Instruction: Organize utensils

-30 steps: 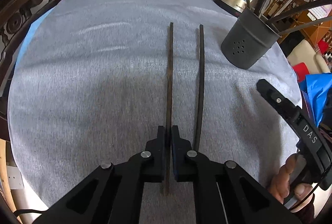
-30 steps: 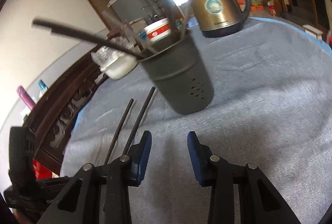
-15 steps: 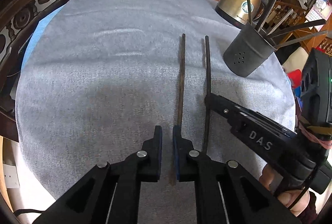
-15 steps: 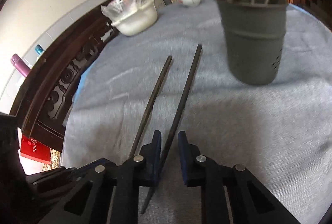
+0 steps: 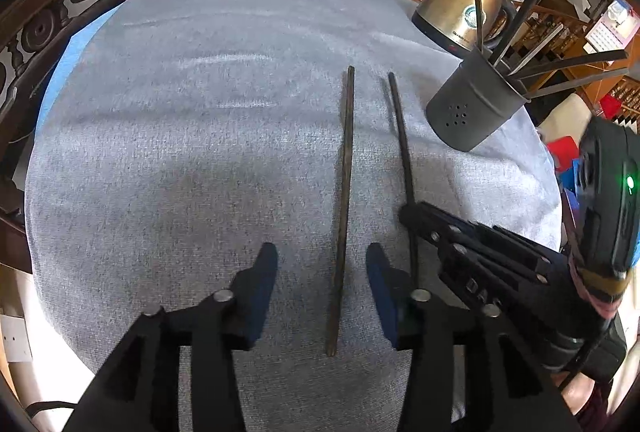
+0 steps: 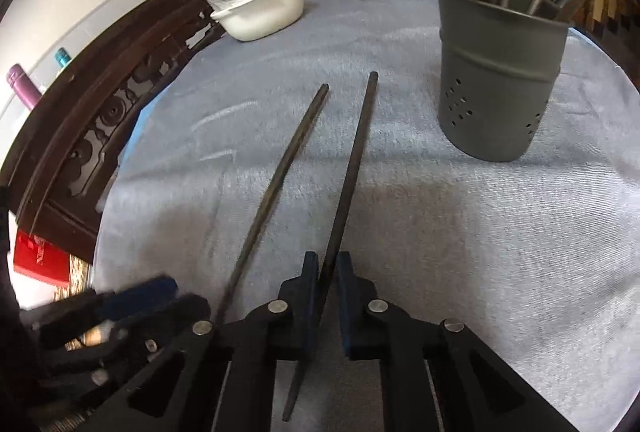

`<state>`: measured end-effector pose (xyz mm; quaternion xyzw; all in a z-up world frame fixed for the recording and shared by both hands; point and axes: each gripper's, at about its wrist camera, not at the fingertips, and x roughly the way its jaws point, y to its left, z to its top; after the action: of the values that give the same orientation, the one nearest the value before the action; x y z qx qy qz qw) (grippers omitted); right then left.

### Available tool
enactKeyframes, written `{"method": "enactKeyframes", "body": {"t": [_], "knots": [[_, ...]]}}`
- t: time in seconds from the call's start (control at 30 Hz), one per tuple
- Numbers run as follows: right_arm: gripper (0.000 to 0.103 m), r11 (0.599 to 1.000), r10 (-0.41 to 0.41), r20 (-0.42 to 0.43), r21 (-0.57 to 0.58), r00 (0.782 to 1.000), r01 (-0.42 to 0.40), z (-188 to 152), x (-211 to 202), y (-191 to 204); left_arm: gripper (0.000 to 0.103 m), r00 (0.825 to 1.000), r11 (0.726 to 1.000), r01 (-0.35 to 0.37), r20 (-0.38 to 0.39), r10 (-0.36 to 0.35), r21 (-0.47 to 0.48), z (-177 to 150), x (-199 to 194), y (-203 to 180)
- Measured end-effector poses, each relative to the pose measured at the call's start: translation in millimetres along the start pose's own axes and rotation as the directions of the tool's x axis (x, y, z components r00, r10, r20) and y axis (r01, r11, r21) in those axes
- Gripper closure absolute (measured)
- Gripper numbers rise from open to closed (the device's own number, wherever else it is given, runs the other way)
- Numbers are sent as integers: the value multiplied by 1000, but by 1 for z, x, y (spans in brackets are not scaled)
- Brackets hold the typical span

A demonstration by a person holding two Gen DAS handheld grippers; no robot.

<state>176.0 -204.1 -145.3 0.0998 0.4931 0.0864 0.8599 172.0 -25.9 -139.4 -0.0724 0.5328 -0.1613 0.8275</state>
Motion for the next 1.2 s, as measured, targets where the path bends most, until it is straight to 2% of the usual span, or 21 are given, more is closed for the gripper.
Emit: {"method": "enactKeyframes", "body": {"t": [0.17, 0.2, 0.27, 0.4, 0.73, 1.07, 1.2], "knots": [[92, 999, 13, -10, 32, 1000, -13, -4, -9, -18, 58, 1000, 999, -17, -10, 17, 51, 4, 10, -17], [92, 999, 20, -11, 38, 1000, -20, -4, -10, -20, 70, 1000, 997, -10, -13, 11, 71, 4, 13, -22], [92, 998, 32, -10, 48, 999, -32, -5, -11, -23, 86, 1000, 995, -8, -29, 11, 96, 5, 20, -29], [92, 997, 51, -9, 54, 999, -50, -7, -12, -26, 96, 999, 997, -2, -53, 6, 83, 5, 30, -28], [92, 990, 118, -35, 87, 992, -115, -12, -16, -31, 97, 996, 998, 43, -76, -41, 36, -7, 23, -18], [93, 991, 136, -98, 23, 986, -134, -44, -33, -26, 98, 991, 996, 74, -112, -69, 41, -41, -1, -18], [91, 986, 164, -107, 55, 981, -159, -48, -36, -32, 97, 988, 996, 79, -136, -71, 49, -40, 0, -21]]}}
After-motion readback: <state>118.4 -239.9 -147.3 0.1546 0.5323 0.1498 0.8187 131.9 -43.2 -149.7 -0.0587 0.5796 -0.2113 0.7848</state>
